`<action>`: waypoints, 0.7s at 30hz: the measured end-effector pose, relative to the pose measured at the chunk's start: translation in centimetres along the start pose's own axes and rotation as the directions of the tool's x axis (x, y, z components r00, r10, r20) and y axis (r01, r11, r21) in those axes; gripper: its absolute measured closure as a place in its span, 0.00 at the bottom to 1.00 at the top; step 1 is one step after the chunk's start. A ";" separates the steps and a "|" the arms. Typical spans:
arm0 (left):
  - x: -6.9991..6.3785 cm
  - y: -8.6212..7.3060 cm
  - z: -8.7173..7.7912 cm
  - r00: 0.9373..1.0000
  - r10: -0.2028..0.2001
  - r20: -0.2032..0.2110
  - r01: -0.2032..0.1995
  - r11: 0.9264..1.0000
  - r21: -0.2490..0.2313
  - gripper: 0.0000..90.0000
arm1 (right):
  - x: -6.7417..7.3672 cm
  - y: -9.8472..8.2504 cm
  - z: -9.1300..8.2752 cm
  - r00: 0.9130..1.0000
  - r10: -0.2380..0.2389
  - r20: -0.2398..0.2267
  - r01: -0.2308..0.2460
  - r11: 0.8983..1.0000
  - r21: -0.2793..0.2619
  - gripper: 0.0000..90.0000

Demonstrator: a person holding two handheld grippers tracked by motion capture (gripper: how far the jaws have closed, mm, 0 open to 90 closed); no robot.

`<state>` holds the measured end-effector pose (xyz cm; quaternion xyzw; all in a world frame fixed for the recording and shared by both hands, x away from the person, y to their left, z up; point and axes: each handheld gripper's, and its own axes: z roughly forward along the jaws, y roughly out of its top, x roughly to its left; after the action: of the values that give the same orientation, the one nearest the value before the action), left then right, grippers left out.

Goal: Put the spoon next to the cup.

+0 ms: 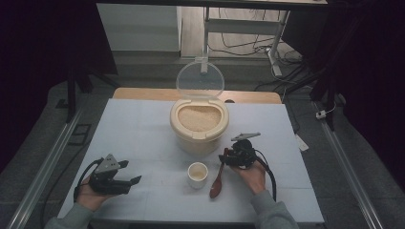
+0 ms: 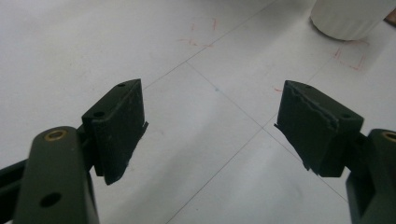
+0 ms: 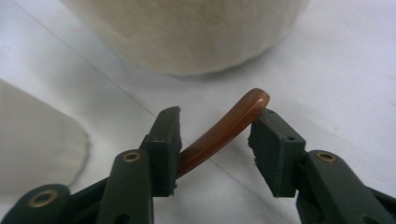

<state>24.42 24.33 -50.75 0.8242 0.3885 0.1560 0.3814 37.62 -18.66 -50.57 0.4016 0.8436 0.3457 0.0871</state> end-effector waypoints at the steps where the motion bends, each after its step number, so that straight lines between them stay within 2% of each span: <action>1: 0.0 0.0 0.0 1.000 0.000 0.000 0.000 1.000 0.001 0.26 | 0.0 0.0 0.1 1.000 -0.001 0.009 0.001 1.000 0.008 0.57; 6: 0.0 0.0 0.0 1.000 0.000 -0.001 0.000 1.000 0.001 0.26 | 0.2 0.0 0.5 0.998 0.002 0.055 -0.004 1.000 0.030 0.50; 8: 0.0 0.0 0.0 1.000 -0.001 0.000 0.001 1.000 0.000 0.26 | 0.1 0.0 0.2 0.997 -0.002 0.071 0.000 1.000 0.019 0.48; 10: 0.0 0.0 -0.1 1.000 -0.002 -0.001 0.002 1.000 -0.002 0.26 | -0.2 0.0 -0.4 0.997 0.018 0.076 -0.016 1.000 -0.026 0.47; 13: 0.0 0.0 -0.1 1.000 -0.009 -0.001 0.009 1.000 -0.004 0.26 | -0.5 -0.2 -1.7 0.999 0.027 0.042 -0.023 0.996 -0.082 0.46; 17: 0.0 0.0 0.0 1.000 -0.009 0.001 0.009 1.000 -0.001 0.26 | -0.5 -0.8 -3.5 1.000 -0.029 0.001 0.029 0.989 -0.146 0.46; 21: 0.0 0.0 0.0 1.000 -0.012 0.003 0.012 1.000 -0.002 0.25 | -0.5 -1.7 -5.0 0.996 -0.089 -0.029 0.081 0.975 -0.206 0.46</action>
<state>24.39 24.32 -50.75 0.8216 0.3929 0.1529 0.3838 34.82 -22.32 -48.01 0.3474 0.8215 0.4341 0.1263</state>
